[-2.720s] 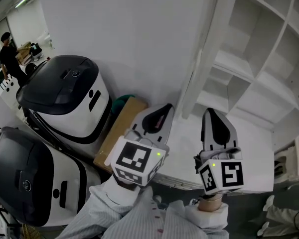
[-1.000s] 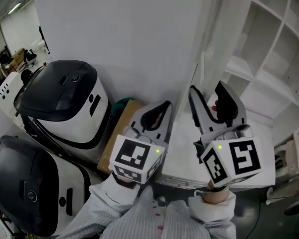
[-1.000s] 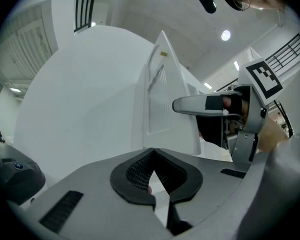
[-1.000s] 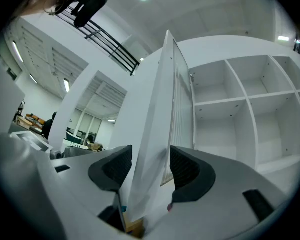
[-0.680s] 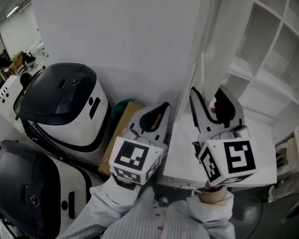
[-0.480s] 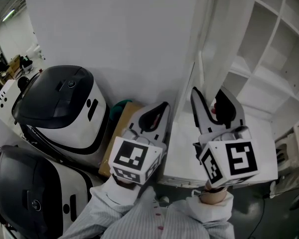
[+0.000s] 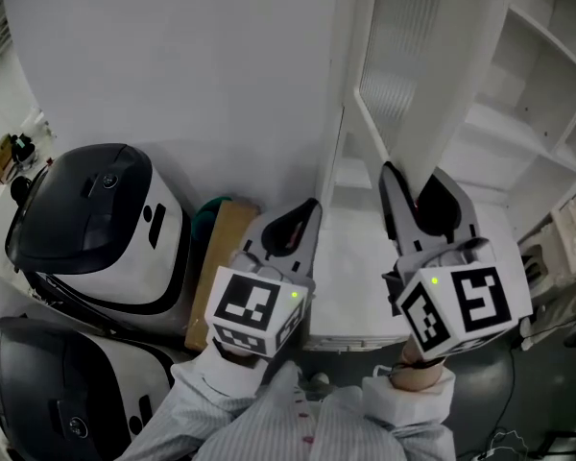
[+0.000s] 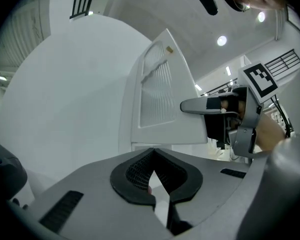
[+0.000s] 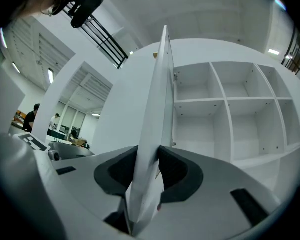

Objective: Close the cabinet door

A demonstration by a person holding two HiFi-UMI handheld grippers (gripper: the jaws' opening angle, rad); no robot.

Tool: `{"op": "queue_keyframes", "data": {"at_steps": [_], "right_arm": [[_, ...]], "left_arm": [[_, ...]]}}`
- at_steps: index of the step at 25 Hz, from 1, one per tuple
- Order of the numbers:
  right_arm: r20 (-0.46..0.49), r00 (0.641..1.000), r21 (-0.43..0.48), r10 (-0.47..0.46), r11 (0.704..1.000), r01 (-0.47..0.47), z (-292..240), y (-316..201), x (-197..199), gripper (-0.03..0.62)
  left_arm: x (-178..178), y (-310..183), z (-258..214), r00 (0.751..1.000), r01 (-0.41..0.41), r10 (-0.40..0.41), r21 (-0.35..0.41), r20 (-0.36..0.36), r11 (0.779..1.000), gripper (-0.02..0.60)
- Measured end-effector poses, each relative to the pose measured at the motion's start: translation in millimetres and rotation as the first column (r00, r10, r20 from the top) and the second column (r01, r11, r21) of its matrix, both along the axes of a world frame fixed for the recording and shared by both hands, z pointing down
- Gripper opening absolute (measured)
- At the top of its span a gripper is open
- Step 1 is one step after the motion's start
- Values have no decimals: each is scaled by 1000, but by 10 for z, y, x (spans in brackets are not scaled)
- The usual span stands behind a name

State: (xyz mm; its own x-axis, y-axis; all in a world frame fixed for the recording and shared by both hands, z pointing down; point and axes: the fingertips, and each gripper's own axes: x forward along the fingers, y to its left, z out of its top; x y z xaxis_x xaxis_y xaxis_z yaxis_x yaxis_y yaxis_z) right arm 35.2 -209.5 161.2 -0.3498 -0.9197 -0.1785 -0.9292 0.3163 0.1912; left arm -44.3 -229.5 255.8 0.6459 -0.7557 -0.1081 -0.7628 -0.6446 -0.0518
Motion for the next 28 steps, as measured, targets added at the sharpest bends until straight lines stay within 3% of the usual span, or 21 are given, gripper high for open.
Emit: {"op": "queue_keyframes", "data": {"at_steps": [12, 20, 28], "right_arm": [[30, 998, 8, 52, 999, -52, 11, -2, 366, 89], [43, 999, 10, -29, 1000, 28, 9, -63, 670, 84], [55, 994, -16, -96, 995, 97, -1, -293, 1243, 83]], "left_arm": [[260, -124, 162, 998, -49, 50, -28, 23, 998, 11], [707, -319, 198, 998, -52, 53, -33, 25, 998, 11], [1287, -565, 88, 999, -31, 31, -5, 8, 999, 11]]}}
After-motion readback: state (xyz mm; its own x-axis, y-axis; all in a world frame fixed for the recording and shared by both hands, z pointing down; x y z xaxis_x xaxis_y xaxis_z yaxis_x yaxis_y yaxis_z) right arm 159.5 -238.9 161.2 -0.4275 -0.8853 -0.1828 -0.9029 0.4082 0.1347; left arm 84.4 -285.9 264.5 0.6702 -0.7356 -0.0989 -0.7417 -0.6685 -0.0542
